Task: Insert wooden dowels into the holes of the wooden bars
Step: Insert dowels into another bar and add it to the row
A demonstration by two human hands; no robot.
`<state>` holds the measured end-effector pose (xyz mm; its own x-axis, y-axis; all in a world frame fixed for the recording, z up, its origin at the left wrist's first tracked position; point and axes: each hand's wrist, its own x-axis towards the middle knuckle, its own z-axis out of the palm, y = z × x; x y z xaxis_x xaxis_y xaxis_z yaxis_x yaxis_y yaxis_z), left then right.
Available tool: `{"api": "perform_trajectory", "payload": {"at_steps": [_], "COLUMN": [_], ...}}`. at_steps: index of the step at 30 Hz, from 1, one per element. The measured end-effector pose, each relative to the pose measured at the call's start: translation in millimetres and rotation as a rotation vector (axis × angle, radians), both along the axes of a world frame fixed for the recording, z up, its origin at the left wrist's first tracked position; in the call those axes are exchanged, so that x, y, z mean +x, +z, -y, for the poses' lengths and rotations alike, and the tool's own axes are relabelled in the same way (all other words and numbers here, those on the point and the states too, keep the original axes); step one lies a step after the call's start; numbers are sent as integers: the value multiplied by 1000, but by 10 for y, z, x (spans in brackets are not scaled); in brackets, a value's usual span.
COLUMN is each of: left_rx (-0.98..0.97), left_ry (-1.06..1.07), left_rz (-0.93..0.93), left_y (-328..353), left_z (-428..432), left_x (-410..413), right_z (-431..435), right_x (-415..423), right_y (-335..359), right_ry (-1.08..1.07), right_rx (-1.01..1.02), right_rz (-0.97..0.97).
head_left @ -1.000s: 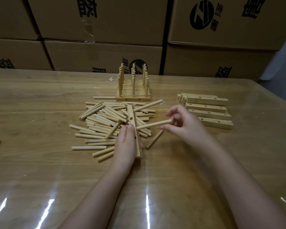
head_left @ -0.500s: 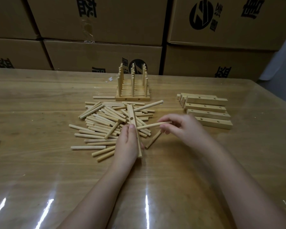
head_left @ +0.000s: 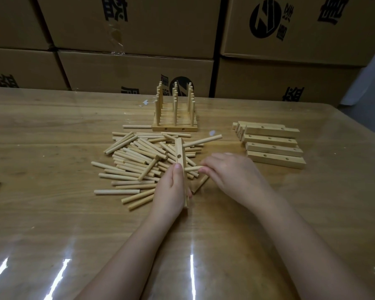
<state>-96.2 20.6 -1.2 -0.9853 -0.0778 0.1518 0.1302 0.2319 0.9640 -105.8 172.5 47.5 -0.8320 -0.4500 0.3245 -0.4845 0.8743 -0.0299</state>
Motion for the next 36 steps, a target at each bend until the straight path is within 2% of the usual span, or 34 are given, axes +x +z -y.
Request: {"api": "perform_trajectory", "payload": {"at_steps": [6, 17, 26, 28, 31, 35, 36], "left_rx": [-40, -244, -406, -406, -305, -192, -183], "left_ry": [-10, -21, -38, -42, -34, -7, -6], "left_rz": [-7, -70, -115, -116, -86, -63, -56], "left_y": [9, -36, -40, -36, -28, -29, -33], "left_z": [-1, -33, -34, -20, -6, 8, 15], "left_x": [31, 52, 72, 66, 38, 10, 2], "right_z": [36, -21, -12, 1, 50, 114, 122], "right_x": [19, 4, 45, 65, 78, 90, 94], "right_y": [34, 68, 111, 109, 89, 87, 77], "right_ry": [-46, -157, -296, -296, -256, -205, -192], "right_rx": [-100, -305, -633, -676, -513, -29, 32], "right_rz": [108, 410, 744, 767, 617, 175, 75]}}
